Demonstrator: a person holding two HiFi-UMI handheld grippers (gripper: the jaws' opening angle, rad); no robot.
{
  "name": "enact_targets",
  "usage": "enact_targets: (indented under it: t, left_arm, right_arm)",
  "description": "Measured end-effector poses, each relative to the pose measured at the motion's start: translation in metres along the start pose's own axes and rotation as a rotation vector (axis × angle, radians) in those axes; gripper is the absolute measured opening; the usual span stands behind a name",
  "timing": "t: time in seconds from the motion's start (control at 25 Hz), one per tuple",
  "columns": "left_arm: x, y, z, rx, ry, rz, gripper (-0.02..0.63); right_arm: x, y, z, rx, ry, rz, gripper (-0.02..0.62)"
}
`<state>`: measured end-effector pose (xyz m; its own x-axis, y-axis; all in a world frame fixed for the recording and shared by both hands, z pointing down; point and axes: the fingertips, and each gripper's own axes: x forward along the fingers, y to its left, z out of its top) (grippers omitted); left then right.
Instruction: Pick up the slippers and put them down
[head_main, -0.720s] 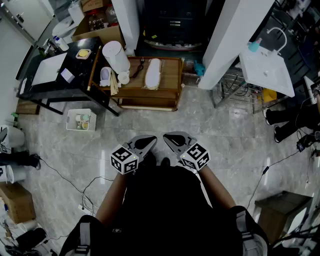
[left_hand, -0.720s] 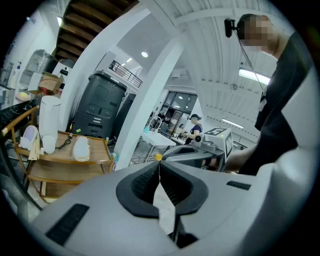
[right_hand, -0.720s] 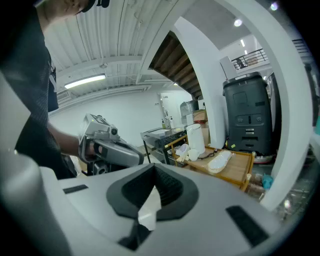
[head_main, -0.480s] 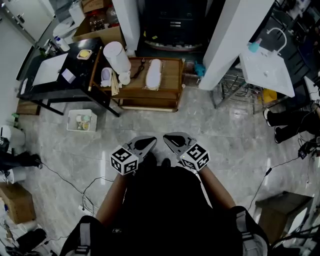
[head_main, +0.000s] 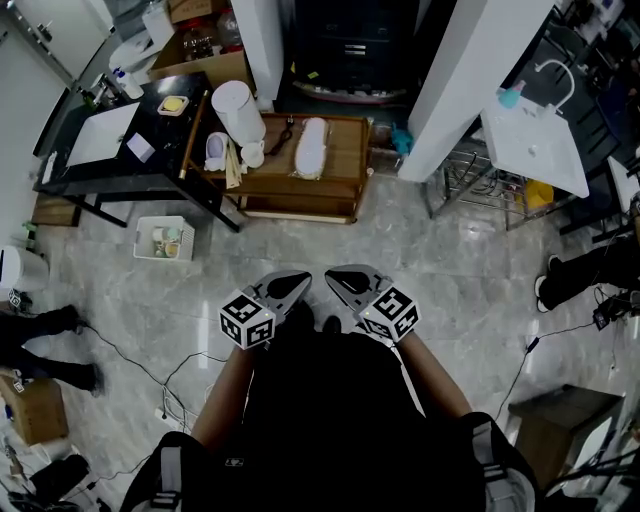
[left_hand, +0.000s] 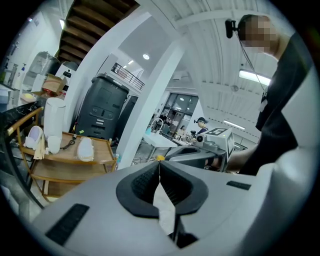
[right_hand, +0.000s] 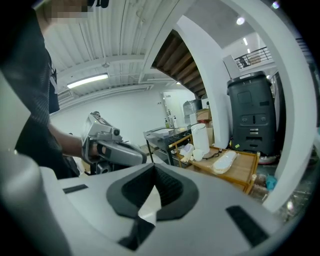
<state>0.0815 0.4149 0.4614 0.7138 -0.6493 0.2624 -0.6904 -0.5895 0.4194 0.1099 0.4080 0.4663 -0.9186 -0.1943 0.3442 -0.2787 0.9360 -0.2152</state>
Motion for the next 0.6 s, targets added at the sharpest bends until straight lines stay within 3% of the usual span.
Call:
enact_targets:
  t: [0.6]
  left_arm:
    - [0.004,0.045,0.011,-0.035,0.024,-0.048,0.012]
  right_arm:
    - [0.029,-0.032,0.011,0.057,0.029,-0.07,0.008]
